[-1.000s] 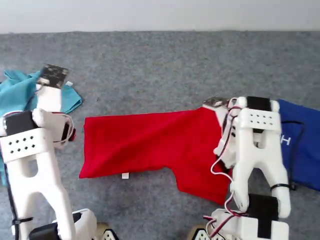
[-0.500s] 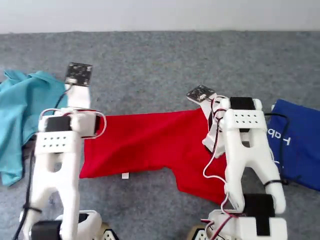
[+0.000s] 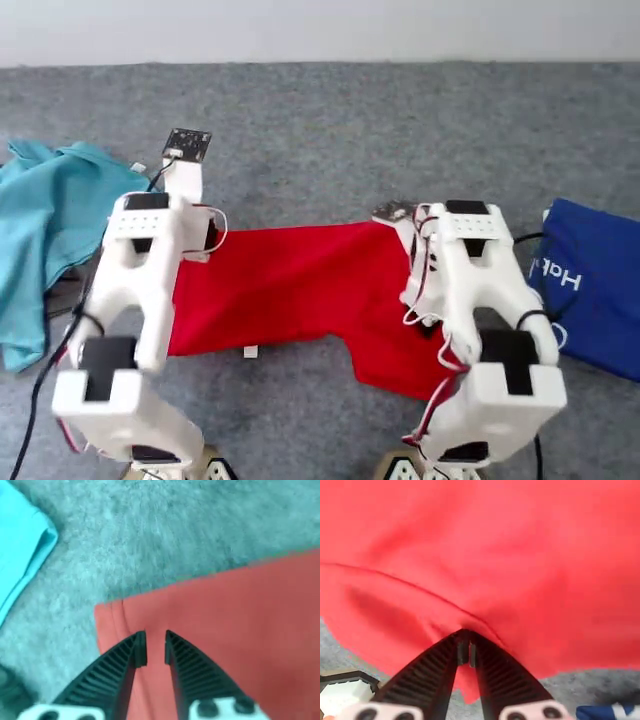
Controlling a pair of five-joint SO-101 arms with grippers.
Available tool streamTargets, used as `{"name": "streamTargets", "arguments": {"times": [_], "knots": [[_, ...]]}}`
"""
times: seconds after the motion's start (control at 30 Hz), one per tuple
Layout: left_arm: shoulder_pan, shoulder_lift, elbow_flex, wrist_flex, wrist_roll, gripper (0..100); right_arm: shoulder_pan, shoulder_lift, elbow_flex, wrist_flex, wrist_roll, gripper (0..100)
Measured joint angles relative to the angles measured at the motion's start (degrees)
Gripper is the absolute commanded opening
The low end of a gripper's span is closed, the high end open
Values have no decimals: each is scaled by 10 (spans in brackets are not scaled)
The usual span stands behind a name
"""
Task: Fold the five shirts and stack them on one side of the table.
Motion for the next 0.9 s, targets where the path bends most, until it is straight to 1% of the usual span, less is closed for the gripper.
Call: {"name": "streamTargets", "arguments": {"times": [0.1, 0.17, 0.33, 0.47, 0.73, 0.8, 0.9], "knots": [[0, 66, -48, 1, -22, 70, 25, 23, 0, -2, 0, 10], [-3, 101, -89, 17, -32, 71, 43, 31, 0, -3, 2, 10], [-55, 172, -200, 60, -33, 70, 74, 35, 0, -9, 28, 10], [-84, 210, -270, 110, -45, 69, 75, 35, 0, -9, 31, 10], [-87, 204, -377, 221, -55, 69, 76, 35, 0, -9, 32, 10], [-79, 178, -392, 243, -55, 70, 76, 27, 0, -7, 32, 10], [-56, 117, -404, 277, -46, 72, 79, -24, 0, 12, 32, 10]]}}
